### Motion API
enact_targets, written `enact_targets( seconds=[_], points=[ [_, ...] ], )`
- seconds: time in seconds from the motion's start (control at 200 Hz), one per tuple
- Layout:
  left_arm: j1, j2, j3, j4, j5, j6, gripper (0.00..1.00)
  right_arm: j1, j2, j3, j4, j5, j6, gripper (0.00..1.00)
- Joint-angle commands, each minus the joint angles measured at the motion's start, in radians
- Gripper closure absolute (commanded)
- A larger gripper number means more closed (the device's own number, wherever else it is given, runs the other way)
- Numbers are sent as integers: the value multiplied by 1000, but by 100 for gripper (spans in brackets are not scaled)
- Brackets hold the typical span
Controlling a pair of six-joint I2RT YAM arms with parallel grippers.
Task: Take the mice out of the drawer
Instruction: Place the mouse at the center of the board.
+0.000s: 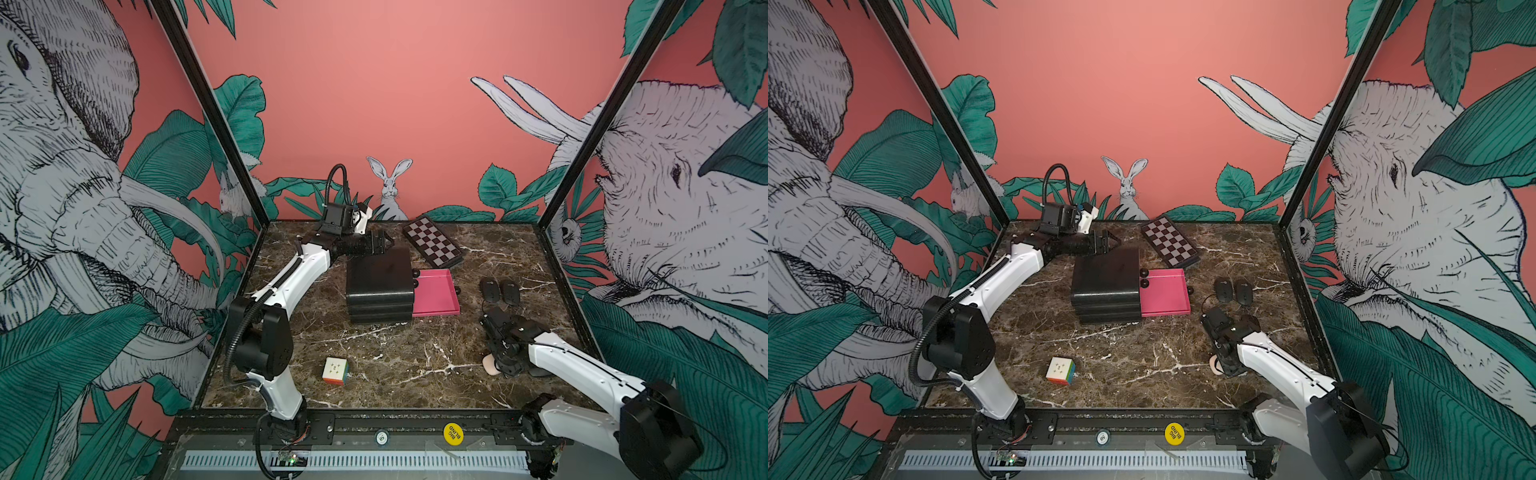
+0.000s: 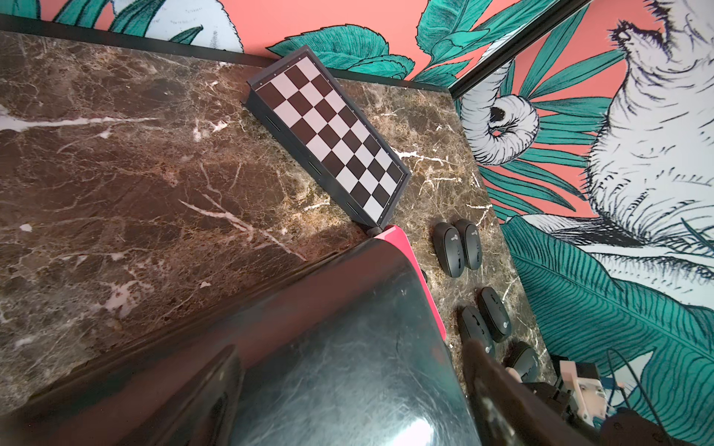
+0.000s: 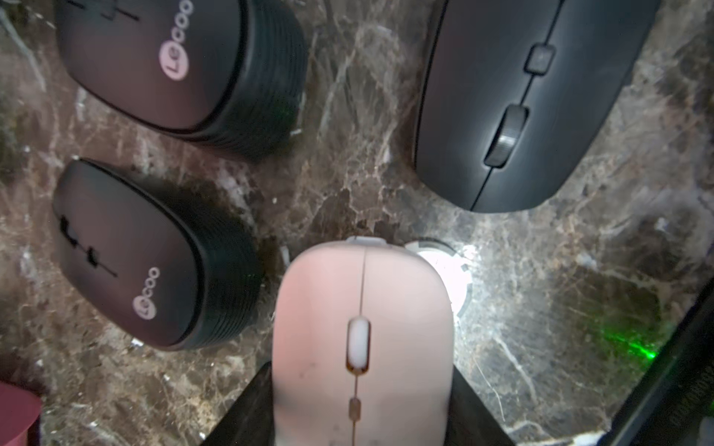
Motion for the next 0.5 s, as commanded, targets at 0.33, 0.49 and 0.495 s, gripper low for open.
enact_targets(
  seconds=[0.33, 0.49, 0.495],
  points=[
    [0, 18, -28, -150, -9, -28, 9, -5, 21, -57, 67, -12, -3, 53],
    [0, 20, -30, -150, -7, -32, 8, -11, -19, -75, 37, -15, -11, 52],
    [-1, 20, -31, -150, -7, -32, 8, -12, -20, -77, 37, -16, -12, 52]
  ],
)
